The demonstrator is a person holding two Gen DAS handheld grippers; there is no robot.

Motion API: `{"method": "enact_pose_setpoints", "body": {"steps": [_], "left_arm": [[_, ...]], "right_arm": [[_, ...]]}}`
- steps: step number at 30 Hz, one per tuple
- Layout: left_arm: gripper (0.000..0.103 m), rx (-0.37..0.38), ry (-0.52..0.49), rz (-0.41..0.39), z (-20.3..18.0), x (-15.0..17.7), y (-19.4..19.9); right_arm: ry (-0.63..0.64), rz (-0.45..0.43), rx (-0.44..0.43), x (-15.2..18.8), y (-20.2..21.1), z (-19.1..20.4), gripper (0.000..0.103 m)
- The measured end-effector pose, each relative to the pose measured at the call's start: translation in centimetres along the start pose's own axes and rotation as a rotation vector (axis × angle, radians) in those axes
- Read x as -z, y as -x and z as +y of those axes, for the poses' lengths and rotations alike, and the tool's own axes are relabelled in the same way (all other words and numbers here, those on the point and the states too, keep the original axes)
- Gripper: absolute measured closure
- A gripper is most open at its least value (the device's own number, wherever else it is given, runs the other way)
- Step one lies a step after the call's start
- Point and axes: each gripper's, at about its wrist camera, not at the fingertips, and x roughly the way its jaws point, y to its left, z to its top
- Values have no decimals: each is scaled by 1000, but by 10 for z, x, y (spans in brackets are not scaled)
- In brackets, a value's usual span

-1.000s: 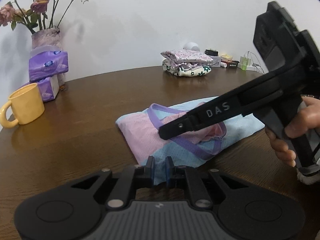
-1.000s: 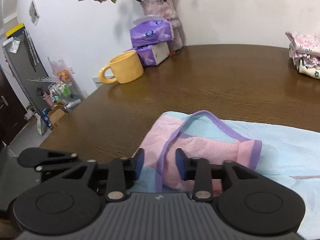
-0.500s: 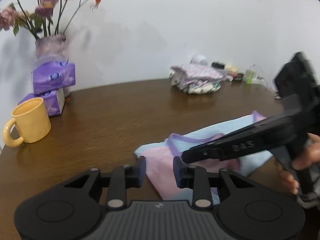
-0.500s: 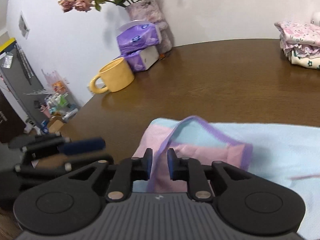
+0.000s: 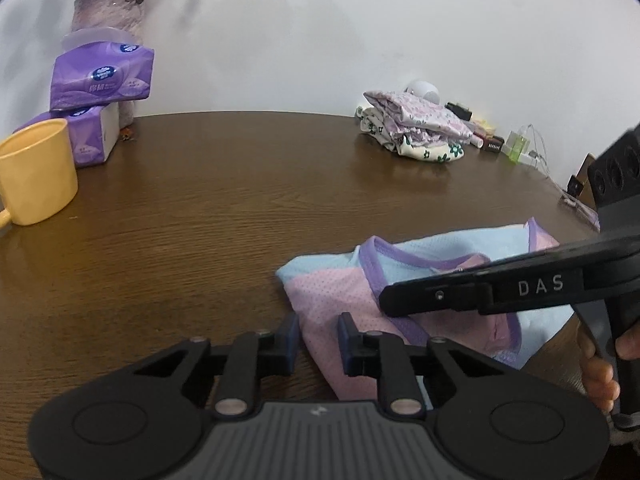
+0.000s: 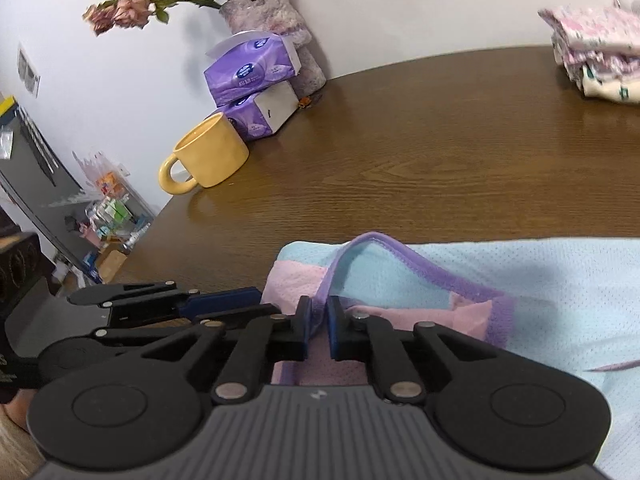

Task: Fold clothes

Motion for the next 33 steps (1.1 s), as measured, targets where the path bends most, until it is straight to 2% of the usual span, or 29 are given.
{"method": "enact_pose_setpoints", "body": {"steps": [3, 5, 7, 12, 15, 17, 20, 24, 28, 31, 33], "left_arm": [[83, 1, 7, -40, 3, -10, 6], [84, -6, -7, -65, 4, -19, 6], [84, -6, -12, -70, 5, -25, 0], [89, 44, -16, -19, 6, -25, -18], [92, 47, -29, -8, 6, -23, -23], [93, 50, -25, -4, 9, -23, -25], [93, 44, -9, 1, 13, -22, -28], [93, 45, 8, -17, 16, -25, -22], [93, 45, -13, -29, 13, -27, -19], [93, 45, -27, -20, 12, -27, -22], [93, 37, -33, -11, 11, -26, -25]], "right_arm": [[-17, -7, -14, -3, 4, -1, 92], [-29, -25, -20, -10, 6, -1, 82], [-30, -37, -3, -17, 4, -3, 79], [-99, -12, 3, -26, -9, -17, 79], [-108, -3, -5, -25, -15, -20, 81], [-115, -4, -6, -25, -17, -22, 92], [-118, -10, 5, -25, -18, -27, 96], [-139, -25, -19, -26, -17, -32, 95], [-126, -32, -7, -32, -16, -30, 83], [-132, -23, -4, -35, -22, -30, 84], [-129, -31, -1, -36, -24, -31, 96]]}}
